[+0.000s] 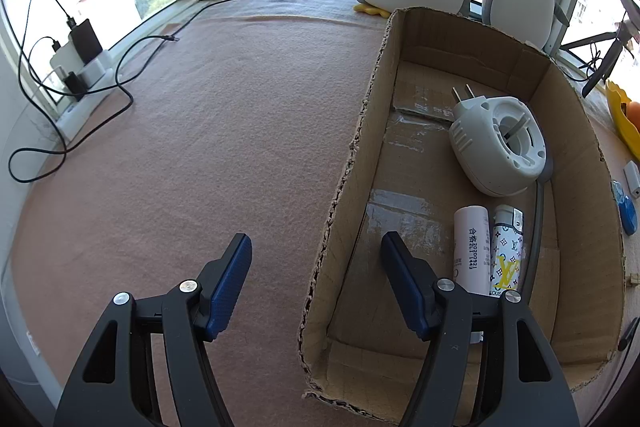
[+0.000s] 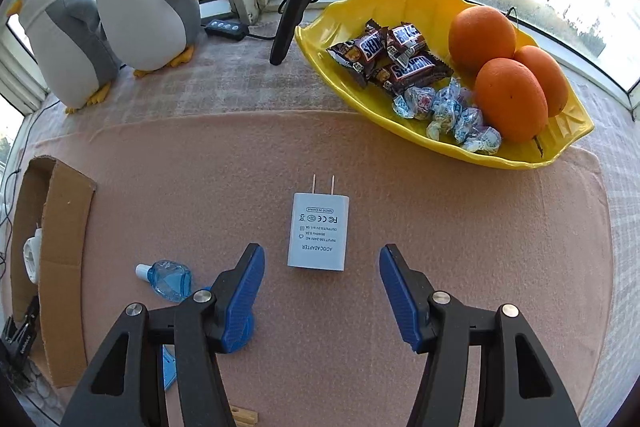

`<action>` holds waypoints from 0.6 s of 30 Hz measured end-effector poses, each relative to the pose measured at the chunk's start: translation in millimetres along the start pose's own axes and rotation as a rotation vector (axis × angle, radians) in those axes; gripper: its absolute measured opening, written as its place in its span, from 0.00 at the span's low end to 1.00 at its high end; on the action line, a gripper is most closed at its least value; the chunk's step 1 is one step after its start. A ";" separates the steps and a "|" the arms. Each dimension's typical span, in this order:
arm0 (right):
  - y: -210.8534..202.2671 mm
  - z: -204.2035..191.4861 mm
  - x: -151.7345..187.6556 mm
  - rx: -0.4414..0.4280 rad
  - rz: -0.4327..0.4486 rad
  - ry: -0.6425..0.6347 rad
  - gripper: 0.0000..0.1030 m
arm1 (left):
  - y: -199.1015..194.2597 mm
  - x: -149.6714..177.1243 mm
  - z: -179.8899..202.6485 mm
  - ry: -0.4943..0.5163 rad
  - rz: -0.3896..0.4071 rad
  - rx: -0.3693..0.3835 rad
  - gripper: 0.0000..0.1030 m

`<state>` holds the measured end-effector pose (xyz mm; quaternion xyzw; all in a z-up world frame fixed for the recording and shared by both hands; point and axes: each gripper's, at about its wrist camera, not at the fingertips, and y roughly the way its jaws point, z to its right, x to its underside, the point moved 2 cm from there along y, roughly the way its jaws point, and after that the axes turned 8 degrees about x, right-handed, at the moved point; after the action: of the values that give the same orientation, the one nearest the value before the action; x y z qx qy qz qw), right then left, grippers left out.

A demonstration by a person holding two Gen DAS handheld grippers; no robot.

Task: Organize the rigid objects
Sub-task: 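Move the right gripper to the white USB charger, then close the right gripper on the white USB charger and lift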

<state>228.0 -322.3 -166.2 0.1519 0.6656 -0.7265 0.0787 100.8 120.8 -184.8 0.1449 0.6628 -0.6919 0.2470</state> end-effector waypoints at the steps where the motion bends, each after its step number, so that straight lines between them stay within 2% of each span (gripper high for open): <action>1: 3.5 -0.2 -2.1 0.002 -0.007 0.001 0.54 | -0.1 0.1 -0.1 0.000 0.000 0.000 0.66; 12: 29.3 -4.7 -11.3 0.029 -0.065 -0.004 0.54 | 0.0 -0.1 0.4 0.000 0.000 -0.001 0.67; 16: 33.3 -4.1 -11.9 0.032 -0.073 0.001 0.40 | 0.0 0.0 0.4 -0.001 0.000 -0.001 0.66; 18: 34.8 -4.5 -12.2 0.030 -0.076 0.005 0.36 | 0.0 -0.1 0.4 -0.001 0.000 -0.001 0.67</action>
<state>251.0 -322.5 -195.4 0.1292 0.6602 -0.7383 0.0472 101.0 120.4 -184.7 0.1444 0.6630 -0.6917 0.2472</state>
